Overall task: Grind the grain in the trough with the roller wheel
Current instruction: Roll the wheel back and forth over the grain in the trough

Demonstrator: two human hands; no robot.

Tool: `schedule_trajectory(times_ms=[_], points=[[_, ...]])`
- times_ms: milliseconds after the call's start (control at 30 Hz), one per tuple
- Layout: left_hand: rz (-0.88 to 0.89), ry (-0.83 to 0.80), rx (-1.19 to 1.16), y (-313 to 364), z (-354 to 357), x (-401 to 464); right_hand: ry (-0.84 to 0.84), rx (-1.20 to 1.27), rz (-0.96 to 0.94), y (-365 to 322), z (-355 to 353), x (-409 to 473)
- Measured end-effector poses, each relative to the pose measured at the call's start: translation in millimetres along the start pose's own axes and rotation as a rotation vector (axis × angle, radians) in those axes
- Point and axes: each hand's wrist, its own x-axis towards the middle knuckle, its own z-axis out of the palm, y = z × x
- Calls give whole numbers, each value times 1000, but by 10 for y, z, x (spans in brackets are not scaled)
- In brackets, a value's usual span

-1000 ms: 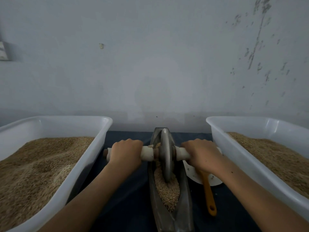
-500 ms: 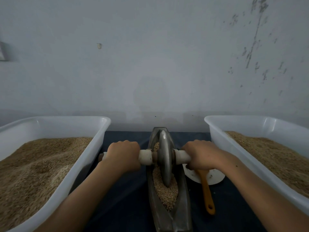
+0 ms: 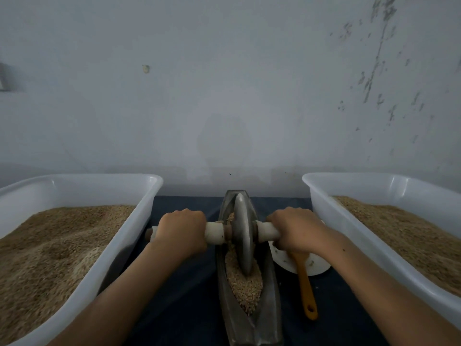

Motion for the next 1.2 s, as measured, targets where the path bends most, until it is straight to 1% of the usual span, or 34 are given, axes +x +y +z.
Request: schedule_trajectory(times_ms=[100, 200, 267, 400, 433, 500, 567, 600, 767, 867, 967, 1100, 1200], points=[[22, -67, 9, -13, -28, -12, -97, 10, -18, 18, -44, -15], [11, -53, 11, -6, -25, -11, -98, 20, -12, 23, -27, -15], [-1, -9, 6, 3, -1, 1, -49, 23, 4, 12, -4, -9], [-22, 145, -18, 29, 45, 5, 179, 4, 37, -34, 65, -8], [-21, 188, -18, 38, 54, 7, 211, 19, 45, -40, 76, -12], [-13, 236, -7, 51, 65, 5, 218, 37, 52, -41, 92, -19], [-5, 217, 6, 45, 60, 7, 177, 30, 50, -34, 75, -27], [-1, 181, 8, 37, 53, 6, 141, 21, 44, -29, 59, -29], [25, -56, -6, -18, -24, 3, -105, 22, -7, -9, -66, -33], [30, -79, 17, -23, -41, -4, -142, 29, -5, -7, -67, -45], [7, -19, 12, -5, -2, 9, -52, 15, 13, -17, -28, -38], [-20, 132, -38, 25, 54, 14, 195, 5, 52, -52, 70, -21], [-16, 198, -39, 32, 70, 3, 236, 28, 58, -37, 119, -22]])
